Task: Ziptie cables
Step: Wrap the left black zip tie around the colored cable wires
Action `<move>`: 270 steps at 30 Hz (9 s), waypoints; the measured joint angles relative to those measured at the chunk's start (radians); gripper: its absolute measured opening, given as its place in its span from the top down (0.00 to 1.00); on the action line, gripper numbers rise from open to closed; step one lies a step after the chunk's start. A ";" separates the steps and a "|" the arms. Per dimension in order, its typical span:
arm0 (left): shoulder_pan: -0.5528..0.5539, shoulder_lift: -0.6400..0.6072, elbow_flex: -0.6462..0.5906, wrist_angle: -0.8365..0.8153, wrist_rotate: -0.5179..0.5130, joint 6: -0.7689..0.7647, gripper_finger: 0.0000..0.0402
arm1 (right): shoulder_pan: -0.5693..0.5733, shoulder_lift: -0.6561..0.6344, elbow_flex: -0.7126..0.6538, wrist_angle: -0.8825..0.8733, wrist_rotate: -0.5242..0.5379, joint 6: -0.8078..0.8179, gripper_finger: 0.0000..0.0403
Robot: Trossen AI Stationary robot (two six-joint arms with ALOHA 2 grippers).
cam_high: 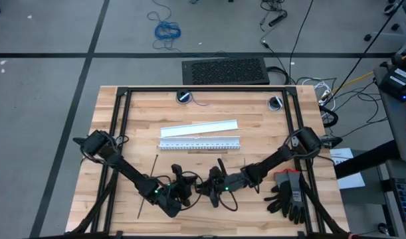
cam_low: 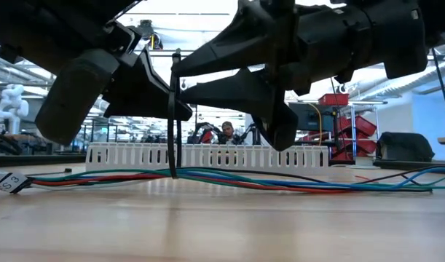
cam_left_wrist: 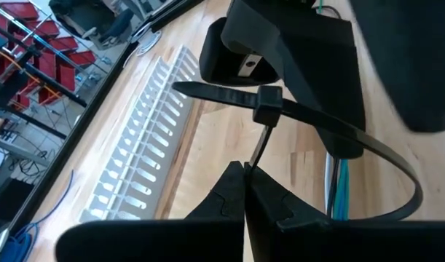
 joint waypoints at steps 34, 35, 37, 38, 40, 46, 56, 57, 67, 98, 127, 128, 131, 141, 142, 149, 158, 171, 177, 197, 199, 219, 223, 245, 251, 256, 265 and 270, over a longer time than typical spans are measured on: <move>0.002 -0.001 0.000 0.012 0.042 0.001 1.00 | -0.043 0.002 0.036 -0.008 -0.012 -0.070 1.00; 0.000 -0.001 0.000 0.012 0.043 0.002 1.00 | -0.045 0.002 0.036 -0.008 -0.016 -0.071 1.00; -0.004 -0.001 0.000 0.012 0.047 0.002 1.00 | -0.050 0.002 0.036 -0.002 -0.024 -0.072 1.00; -0.006 -0.001 0.000 0.012 0.047 0.002 1.00 | -0.052 0.002 0.036 -0.001 -0.026 -0.072 1.00; -0.011 -0.001 0.000 0.012 0.048 0.004 1.00 | -0.058 0.002 0.036 0.001 -0.027 -0.076 1.00; -0.023 -0.001 -0.001 -0.007 0.048 0.002 1.00 | -0.066 0.000 0.036 0.009 -0.032 -0.076 1.00; -0.026 0.019 -0.001 -0.007 0.047 -0.015 1.00 | -0.031 -0.002 0.036 0.006 -0.079 -0.081 0.91; -0.026 0.019 -0.001 -0.006 0.046 -0.016 1.00 | -0.023 -0.002 0.036 0.003 -0.079 -0.085 0.88; -0.029 0.019 -0.001 -0.006 0.041 -0.020 1.00 | -0.013 -0.035 0.035 -0.073 -0.052 -0.085 0.59; -0.028 0.020 -0.001 -0.002 0.049 -0.024 1.00 | -0.052 -0.062 0.036 -0.055 -0.035 -0.108 0.80; -0.021 0.020 -0.001 -0.001 0.051 -0.024 1.00 | -0.059 -0.062 0.036 -0.071 -0.060 -0.095 0.95; -0.021 0.020 -0.001 -0.002 0.051 -0.024 1.00 | -0.061 -0.062 0.036 -0.071 -0.061 -0.097 0.96; -0.021 0.020 -0.001 -0.002 0.051 -0.025 1.00 | -0.071 -0.062 0.036 -0.069 -0.090 -0.103 0.99; -0.021 0.021 0.000 0.001 0.083 -0.025 1.00 | -0.083 -0.062 0.035 -0.050 0.024 -0.178 1.00; -0.022 0.021 0.000 0.001 0.087 -0.024 1.00 | -0.087 -0.061 0.035 -0.043 0.027 -0.187 1.00; -0.035 0.021 0.000 -0.002 0.110 0.001 1.00 | -0.105 -0.061 0.035 0.003 0.079 -0.222 1.00; -0.034 0.021 0.000 -0.002 0.109 -0.015 1.00 | -0.072 -0.086 0.035 -0.042 0.041 -0.265 0.96; -0.027 0.021 0.000 -0.001 0.081 -0.059 1.00 | 0.128 -0.092 0.036 -0.224 0.176 -0.111 0.70; -0.020 0.021 0.000 -0.002 0.077 -0.102 1.00 | 0.074 -0.027 0.044 -0.156 0.160 -0.101 0.59; -0.021 0.021 0.000 -0.002 0.074 -0.103 1.00 | 0.010 0.039 0.102 -0.125 0.017 -0.140 0.99; -0.021 0.021 0.000 -0.002 0.076 -0.103 1.00 | -0.001 0.039 0.102 -0.114 0.017 -0.139 1.00; -0.040 0.019 -0.001 -0.038 0.037 -0.069 1.00 | -0.010 0.037 0.102 -0.097 0.105 -0.015 1.00; -0.047 0.019 -0.001 -0.038 0.026 -0.031 1.00 | -0.010 0.037 0.102 -0.094 0.125 -0.005 1.00; -0.072 0.020 -0.001 -0.051 -0.153 0.378 1.00 | -0.011 0.031 0.102 -0.104 0.130 0.010 1.00; -0.070 0.020 -0.001 -0.058 -0.184 0.429 1.00 | -0.003 0.031 0.102 -0.098 0.121 0.010 1.00; -0.067 0.020 -0.001 -0.060 -0.198 0.483 1.00 | 0.001 0.031 0.101 -0.056 0.116 -0.006 1.00; -0.068 0.020 -0.002 -0.063 -0.213 0.659 1.00 | -0.014 0.031 0.101 -0.008 0.098 -0.029 1.00; -0.069 0.020 -0.002 -0.088 -0.217 0.718 1.00 | -0.017 0.031 0.101 -0.003 0.097 -0.030 1.00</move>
